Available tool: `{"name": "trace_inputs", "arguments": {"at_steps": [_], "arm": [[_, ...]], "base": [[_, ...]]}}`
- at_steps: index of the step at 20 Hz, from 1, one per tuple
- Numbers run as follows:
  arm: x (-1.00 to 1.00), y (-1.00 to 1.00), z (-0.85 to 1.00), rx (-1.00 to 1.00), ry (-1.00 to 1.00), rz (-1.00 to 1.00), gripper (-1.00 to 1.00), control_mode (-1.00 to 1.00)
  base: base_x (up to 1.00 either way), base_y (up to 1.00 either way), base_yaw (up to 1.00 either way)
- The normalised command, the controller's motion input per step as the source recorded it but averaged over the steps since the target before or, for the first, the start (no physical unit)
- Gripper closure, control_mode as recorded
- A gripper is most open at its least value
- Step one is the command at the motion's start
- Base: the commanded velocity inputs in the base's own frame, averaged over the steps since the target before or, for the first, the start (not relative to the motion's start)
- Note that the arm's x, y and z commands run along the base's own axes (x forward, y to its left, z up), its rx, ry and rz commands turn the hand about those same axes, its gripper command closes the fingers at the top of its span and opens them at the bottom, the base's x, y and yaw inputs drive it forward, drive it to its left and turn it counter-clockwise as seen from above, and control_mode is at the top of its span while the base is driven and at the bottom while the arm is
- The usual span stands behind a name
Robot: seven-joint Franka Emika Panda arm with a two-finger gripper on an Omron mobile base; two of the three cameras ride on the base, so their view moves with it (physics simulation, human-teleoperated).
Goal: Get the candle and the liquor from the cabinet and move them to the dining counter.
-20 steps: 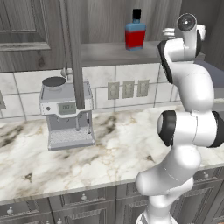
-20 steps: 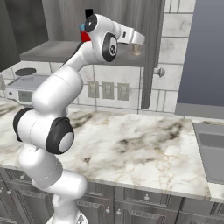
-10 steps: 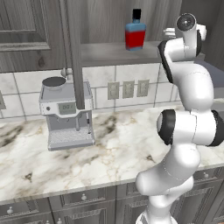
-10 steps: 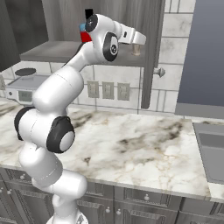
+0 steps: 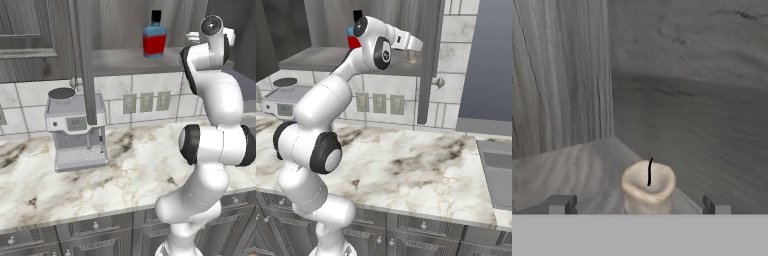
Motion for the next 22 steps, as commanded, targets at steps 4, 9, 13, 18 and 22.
{"name": "trace_inputs", "arguments": {"at_steps": [4,9,13,18,22], "arm": [[0.01,0.0,0.0,0.0,0.0,0.0,-1.0,-1.0],[0.08,0.0,0.0,0.0,0.0,0.0,-1.0,-1.0],[0.15,0.0,0.0,0.0,0.0,0.0,-1.0,-1.0],[0.12,-0.02,0.0,0.0,0.0,0.0,-1.0,-1.0],[0.04,-0.02,0.0,0.0,0.0,0.0,-1.0,-1.0]], "base": [[0.0,0.0,0.0],[0.0,0.0,0.0],[0.0,0.0,0.0],[0.0,0.0,0.0],[0.0,0.0,0.0]]}}
